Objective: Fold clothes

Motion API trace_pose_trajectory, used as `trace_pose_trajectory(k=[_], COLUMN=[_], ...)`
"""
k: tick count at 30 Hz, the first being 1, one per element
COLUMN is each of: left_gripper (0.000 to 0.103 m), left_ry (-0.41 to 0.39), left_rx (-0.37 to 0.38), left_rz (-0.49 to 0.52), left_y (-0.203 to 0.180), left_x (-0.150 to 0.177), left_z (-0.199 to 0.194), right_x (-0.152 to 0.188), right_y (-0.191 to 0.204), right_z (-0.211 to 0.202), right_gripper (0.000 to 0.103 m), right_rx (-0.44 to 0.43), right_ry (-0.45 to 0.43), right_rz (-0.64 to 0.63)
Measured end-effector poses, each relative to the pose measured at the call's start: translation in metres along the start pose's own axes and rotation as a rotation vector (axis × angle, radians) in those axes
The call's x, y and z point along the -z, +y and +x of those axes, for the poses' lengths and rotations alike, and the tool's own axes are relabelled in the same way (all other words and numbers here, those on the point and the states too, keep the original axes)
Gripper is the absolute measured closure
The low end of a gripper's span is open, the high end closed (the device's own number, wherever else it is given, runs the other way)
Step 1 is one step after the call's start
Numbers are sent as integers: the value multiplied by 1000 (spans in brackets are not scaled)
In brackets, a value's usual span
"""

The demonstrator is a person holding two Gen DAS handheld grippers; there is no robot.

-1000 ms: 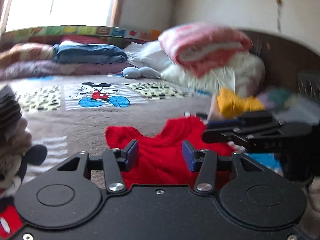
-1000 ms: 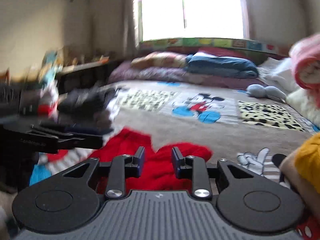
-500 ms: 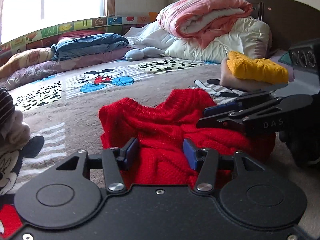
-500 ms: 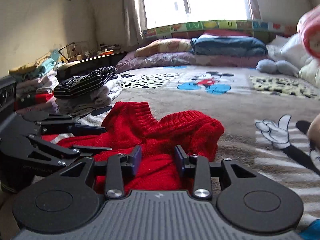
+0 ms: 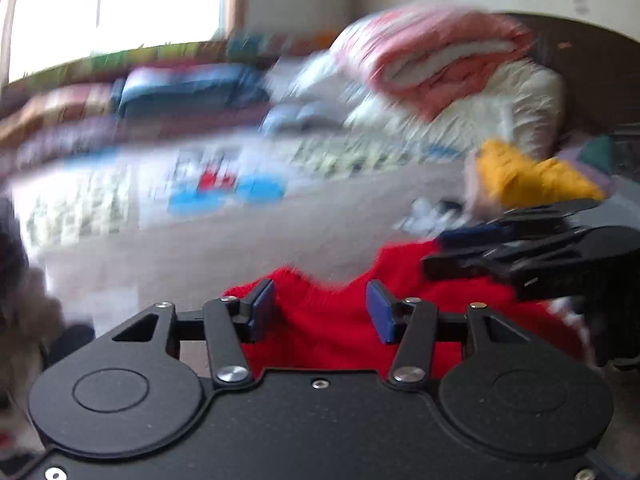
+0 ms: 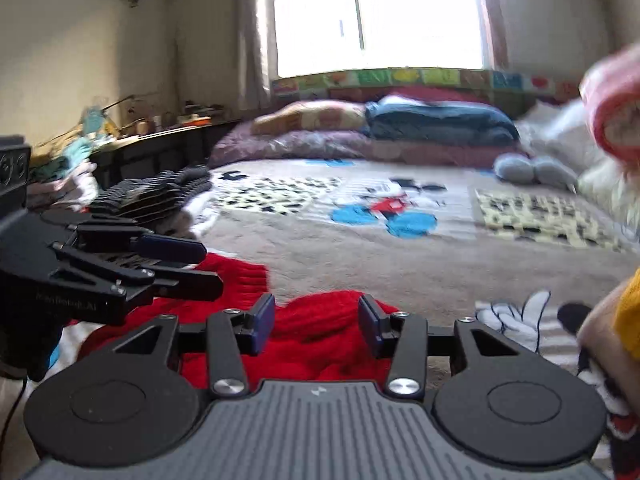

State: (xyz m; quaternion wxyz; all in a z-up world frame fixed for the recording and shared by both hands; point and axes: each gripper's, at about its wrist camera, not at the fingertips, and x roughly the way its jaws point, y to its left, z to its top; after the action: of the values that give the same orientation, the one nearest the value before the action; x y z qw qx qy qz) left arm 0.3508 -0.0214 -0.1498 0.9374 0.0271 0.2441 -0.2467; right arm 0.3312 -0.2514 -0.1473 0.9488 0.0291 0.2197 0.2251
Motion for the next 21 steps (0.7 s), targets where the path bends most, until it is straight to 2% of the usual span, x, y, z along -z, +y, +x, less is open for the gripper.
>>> trace_pose_trajectory(k=[3,6,9,12,15,21], left_gripper=[52,51,51,49,45,45], left_ry=[32,40,50,62,12,-41], left_rx=[5,-4,-15,-18,-42,-33], left_rz=[-96,-90,-72,-80,-78,48], left_y=[16,13,8,9,5,-25], left_x=[14,17,15,5,5,17], left_z=[11,14,11,-4,-33,-68], right_x=[15,28,29,20,12,16], right_y=[-12,-21,-23,-19,-15,25], right_z=[12,22,26,22,-1,-52], right_gripper=[55,55,55,55,56,56], right_rx=[-28,-58,-74,-53,-15,-15], right_ry=[23,43,57,74,20,-66], right_rz=[65,121,135,112,137,-54])
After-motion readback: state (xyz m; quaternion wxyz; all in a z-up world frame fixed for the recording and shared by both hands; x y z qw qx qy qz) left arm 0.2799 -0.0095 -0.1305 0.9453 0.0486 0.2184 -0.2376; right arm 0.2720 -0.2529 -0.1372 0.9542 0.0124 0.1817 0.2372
